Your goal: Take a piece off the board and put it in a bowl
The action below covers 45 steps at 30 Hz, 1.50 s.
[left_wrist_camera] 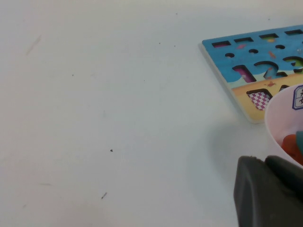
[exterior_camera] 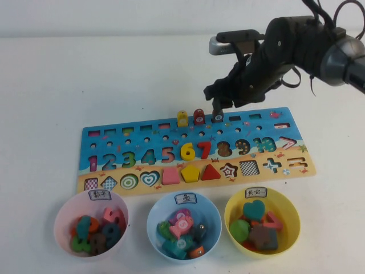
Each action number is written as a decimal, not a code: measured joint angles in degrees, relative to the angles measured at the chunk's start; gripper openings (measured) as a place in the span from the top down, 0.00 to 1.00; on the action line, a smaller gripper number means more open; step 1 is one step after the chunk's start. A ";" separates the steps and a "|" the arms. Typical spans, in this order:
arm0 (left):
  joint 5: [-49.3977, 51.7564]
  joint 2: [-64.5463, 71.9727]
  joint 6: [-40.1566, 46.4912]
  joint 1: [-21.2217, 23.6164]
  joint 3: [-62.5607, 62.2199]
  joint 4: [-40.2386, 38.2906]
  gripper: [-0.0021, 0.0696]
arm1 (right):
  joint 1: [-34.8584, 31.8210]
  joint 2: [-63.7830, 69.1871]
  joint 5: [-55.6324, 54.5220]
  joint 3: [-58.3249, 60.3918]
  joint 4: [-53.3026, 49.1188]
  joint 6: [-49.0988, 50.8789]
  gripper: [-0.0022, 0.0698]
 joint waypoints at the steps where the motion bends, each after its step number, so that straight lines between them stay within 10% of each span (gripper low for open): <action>1: 0.00 0.00 0.00 0.00 0.00 0.00 0.97 | 0.14 0.47 -0.12 -0.47 0.00 0.00 0.45; 45: 0.00 0.00 0.00 0.00 0.00 0.00 0.97 | 1.29 7.46 -6.80 -3.85 -2.80 0.12 0.46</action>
